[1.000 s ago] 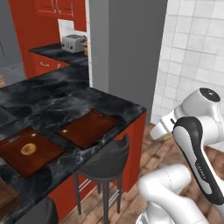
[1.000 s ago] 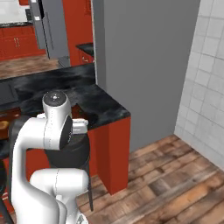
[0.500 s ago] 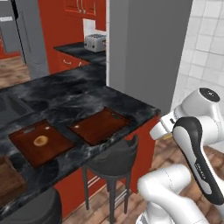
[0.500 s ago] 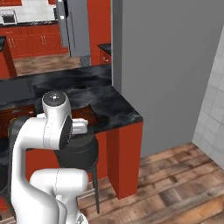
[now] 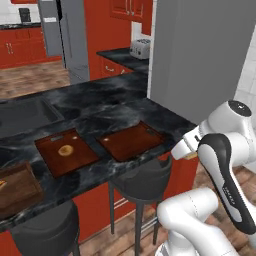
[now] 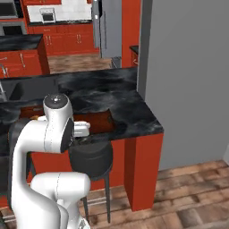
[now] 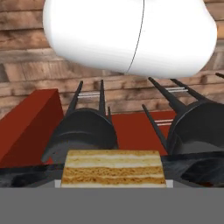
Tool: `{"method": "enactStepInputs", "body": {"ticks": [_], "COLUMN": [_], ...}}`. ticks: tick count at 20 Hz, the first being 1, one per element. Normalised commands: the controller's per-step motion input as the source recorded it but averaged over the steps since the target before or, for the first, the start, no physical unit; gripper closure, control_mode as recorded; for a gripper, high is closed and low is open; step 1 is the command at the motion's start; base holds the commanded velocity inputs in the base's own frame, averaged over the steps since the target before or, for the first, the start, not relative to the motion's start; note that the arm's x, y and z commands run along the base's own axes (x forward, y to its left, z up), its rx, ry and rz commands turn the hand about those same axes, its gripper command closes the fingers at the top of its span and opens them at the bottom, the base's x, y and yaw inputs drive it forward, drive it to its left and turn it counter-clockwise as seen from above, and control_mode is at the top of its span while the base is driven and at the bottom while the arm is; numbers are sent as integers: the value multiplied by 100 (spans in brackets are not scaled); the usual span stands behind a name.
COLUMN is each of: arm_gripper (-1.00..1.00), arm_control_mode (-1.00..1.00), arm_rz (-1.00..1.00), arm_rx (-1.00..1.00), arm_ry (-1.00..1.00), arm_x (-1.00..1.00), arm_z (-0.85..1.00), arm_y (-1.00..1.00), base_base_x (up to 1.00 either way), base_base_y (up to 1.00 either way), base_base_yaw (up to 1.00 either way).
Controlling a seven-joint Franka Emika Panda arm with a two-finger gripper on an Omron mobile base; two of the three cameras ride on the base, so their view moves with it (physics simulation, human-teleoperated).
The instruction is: Take the cake and donut from the fridge and place them on the empty tray on the dining counter.
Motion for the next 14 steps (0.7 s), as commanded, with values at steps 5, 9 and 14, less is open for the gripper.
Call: {"method": "enactStepInputs", "body": {"ticks": [5, 9, 14], "arm_gripper": [100, 100, 100], "arm_control_mode": [100, 100, 100], "arm_rz": [0, 0, 0], "arm_rx": [0, 0, 0], "arm_ry": [0, 0, 0], "arm_x": [0, 0, 0], "arm_z": [0, 0, 0], "arm_y": [0, 0, 0], "base_base_x": [28, 33, 40], "base_base_y": [-20, -18, -8], "base_base_yaw": [35, 34, 26]}}
